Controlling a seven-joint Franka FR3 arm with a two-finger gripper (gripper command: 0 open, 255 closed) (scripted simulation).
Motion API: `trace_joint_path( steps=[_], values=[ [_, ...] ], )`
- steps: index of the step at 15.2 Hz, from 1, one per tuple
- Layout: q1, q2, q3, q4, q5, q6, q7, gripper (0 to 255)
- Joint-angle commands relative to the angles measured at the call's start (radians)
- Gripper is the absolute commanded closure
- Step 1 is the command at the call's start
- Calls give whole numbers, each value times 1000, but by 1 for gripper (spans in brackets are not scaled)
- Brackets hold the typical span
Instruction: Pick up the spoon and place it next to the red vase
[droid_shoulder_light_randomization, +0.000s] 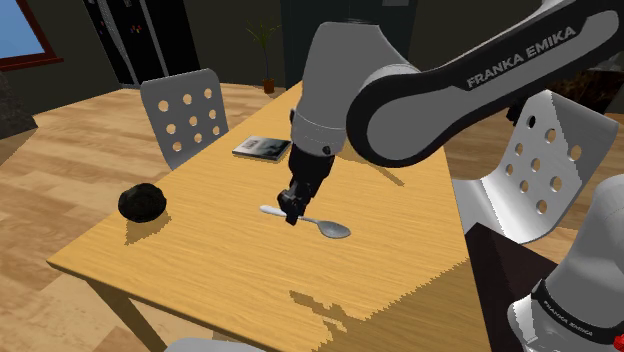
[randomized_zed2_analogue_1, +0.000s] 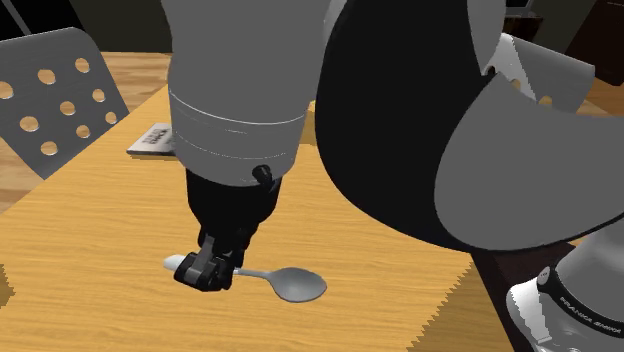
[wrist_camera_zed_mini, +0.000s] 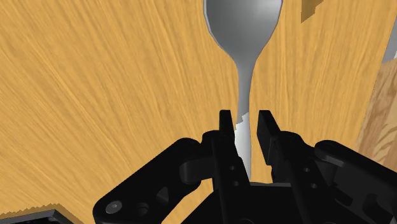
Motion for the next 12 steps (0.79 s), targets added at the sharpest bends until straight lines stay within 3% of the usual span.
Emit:
trace_joint_path(
  steps=[1,12],
  values=[
    [0,-9,-1,20,2,-30,-1,255],
    [-3,-56,-11,124,13,-178,-4,255]
  ],
)
